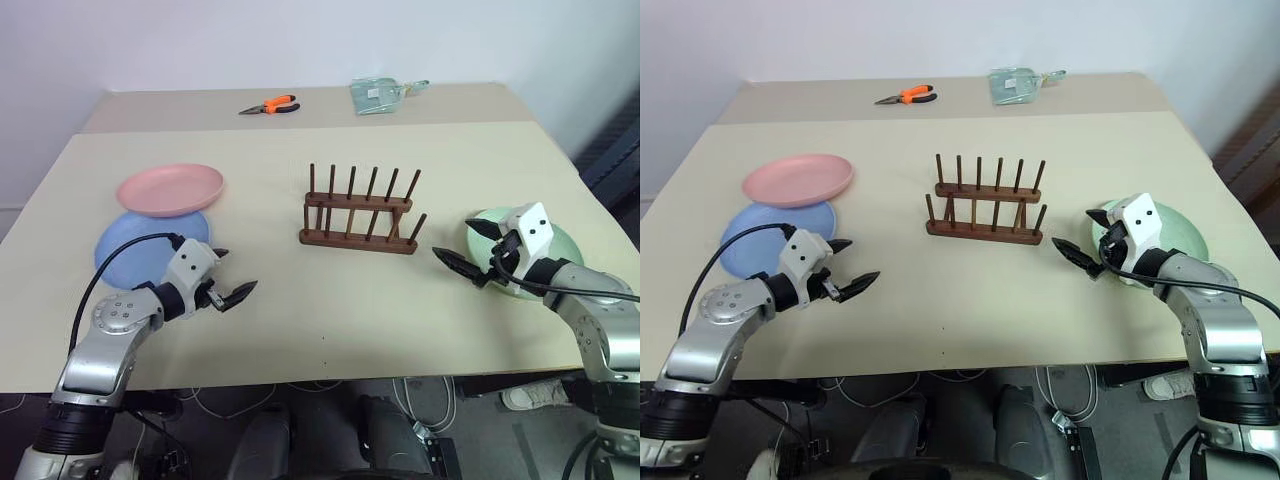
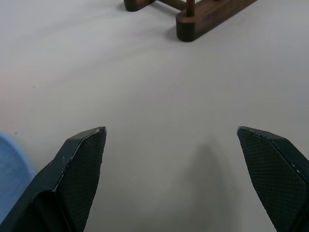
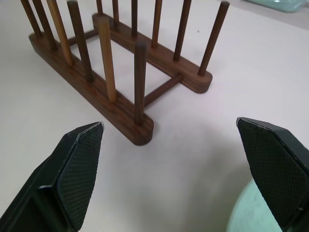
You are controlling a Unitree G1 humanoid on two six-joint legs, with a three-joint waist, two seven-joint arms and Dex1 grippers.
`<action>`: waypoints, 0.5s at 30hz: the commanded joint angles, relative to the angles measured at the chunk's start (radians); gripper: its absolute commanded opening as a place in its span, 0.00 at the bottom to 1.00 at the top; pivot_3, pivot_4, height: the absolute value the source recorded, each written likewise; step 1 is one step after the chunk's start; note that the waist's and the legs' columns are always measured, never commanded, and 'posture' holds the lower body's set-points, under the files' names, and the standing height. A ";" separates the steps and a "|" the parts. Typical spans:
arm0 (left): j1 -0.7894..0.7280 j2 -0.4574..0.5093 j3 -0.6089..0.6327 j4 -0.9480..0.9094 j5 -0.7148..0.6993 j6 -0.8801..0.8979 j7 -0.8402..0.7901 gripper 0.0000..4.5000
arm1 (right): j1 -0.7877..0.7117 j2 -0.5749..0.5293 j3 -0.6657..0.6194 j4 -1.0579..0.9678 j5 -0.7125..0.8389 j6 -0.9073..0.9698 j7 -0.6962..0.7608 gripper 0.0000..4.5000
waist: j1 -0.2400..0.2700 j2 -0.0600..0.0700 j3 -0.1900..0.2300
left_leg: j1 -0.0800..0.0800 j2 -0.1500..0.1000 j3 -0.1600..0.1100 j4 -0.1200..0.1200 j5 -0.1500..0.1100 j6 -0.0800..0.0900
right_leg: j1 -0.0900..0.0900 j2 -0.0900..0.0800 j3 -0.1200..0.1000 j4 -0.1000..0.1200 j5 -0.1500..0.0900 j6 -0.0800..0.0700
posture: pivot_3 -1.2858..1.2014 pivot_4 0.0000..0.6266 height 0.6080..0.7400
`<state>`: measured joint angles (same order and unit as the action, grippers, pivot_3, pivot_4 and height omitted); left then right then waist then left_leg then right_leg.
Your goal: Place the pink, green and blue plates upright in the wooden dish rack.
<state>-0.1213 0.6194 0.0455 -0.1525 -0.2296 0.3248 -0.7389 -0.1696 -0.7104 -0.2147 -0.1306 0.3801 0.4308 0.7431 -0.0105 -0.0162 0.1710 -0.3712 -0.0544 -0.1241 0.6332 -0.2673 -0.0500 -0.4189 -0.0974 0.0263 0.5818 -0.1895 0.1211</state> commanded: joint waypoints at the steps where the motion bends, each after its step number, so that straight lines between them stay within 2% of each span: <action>1: -0.052 -0.013 -0.013 0.013 0.002 -0.022 -0.003 0.99 | -0.025 0.010 -0.017 -0.020 -0.013 -0.046 -0.023 1.00 | -0.001 0.000 0.000 | 0.000 0.000 0.000 0.000 0.000 0.000 | 0.000 0.000 0.000 0.000 0.000 0.000 | 0.52 0.24 1.00; 8: -0.144 -0.031 -0.057 0.064 -0.006 0.000 -0.052 0.99 | -0.015 0.009 -0.008 -0.045 0.014 -0.007 -0.004 1.00 | 0.000 0.000 0.000 | 0.000 0.000 0.000 0.000 0.000 0.000 | 0.000 0.000 0.000 0.000 0.001 0.002 | 0.52 0.24 1.00; 10: -0.211 -0.044 -0.090 0.142 0.007 -0.015 -0.088 0.99 | -0.002 0.018 0.002 -0.077 0.008 -0.003 -0.018 1.00 | 0.001 0.000 0.000 | 0.000 0.000 0.000 0.000 0.000 0.000 | 0.000 0.000 0.000 0.000 0.001 0.002 | 0.52 0.24 1.00; 15: -0.479 -0.134 -0.209 0.502 0.067 -0.128 -0.223 0.99 | 0.052 0.052 0.009 -0.156 -0.016 -0.006 -0.077 1.00 | 0.010 0.000 0.000 | -0.001 -0.001 0.000 0.002 0.000 0.000 | 0.001 0.000 -0.001 0.000 0.001 0.003 | 0.52 0.24 1.00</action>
<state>-0.5613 0.4941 -0.1449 0.2843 -0.1844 0.2510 -0.9272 -0.1221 -0.6629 -0.1852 -0.2419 0.3669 0.4348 0.6879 -0.0003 -0.0166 0.1709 -0.3721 -0.0552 -0.1244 0.6356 -0.2673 -0.0498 -0.4179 -0.0973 0.0258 0.5815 -0.1880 0.1238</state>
